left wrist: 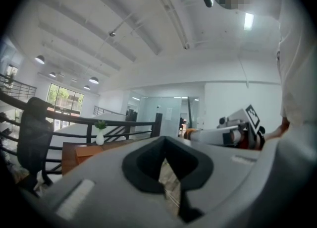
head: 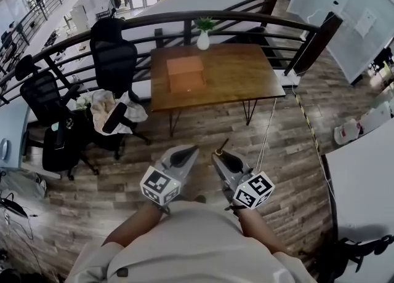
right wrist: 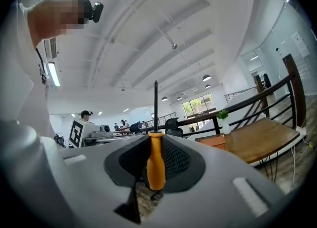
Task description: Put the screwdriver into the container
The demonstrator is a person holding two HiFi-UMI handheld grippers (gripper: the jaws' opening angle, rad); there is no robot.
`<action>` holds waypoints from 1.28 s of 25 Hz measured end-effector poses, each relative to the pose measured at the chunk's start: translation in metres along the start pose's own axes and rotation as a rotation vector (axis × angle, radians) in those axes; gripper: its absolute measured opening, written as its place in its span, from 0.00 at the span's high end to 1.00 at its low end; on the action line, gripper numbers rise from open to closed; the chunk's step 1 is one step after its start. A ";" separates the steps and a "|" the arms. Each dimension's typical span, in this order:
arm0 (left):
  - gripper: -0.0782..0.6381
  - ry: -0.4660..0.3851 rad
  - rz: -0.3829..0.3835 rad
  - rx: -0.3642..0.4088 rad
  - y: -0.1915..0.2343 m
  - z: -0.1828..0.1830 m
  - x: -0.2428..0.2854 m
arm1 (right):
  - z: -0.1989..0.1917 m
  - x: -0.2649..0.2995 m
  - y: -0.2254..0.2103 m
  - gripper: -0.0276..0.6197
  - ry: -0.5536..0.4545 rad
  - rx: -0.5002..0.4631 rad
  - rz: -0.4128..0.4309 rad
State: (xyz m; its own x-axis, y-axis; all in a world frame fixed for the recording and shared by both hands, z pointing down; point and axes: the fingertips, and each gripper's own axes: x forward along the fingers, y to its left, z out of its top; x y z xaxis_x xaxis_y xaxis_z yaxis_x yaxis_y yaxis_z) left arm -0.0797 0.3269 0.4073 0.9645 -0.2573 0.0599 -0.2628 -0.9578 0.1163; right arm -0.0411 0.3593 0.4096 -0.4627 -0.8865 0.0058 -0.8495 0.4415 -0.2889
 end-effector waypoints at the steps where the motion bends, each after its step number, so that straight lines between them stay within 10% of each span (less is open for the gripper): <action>1: 0.88 0.002 0.000 -0.001 -0.001 0.000 0.005 | 0.000 -0.004 -0.005 0.84 -0.001 0.006 -0.003; 32: 0.89 0.012 0.004 -0.020 0.052 0.001 0.088 | 0.015 0.028 -0.093 0.84 0.016 0.047 -0.004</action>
State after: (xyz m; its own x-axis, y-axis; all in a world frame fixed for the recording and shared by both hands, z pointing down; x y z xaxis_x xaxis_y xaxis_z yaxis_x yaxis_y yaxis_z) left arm -0.0081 0.2545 0.4180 0.9629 -0.2598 0.0726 -0.2676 -0.9539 0.1361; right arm 0.0283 0.2913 0.4224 -0.4636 -0.8858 0.0225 -0.8388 0.4306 -0.3331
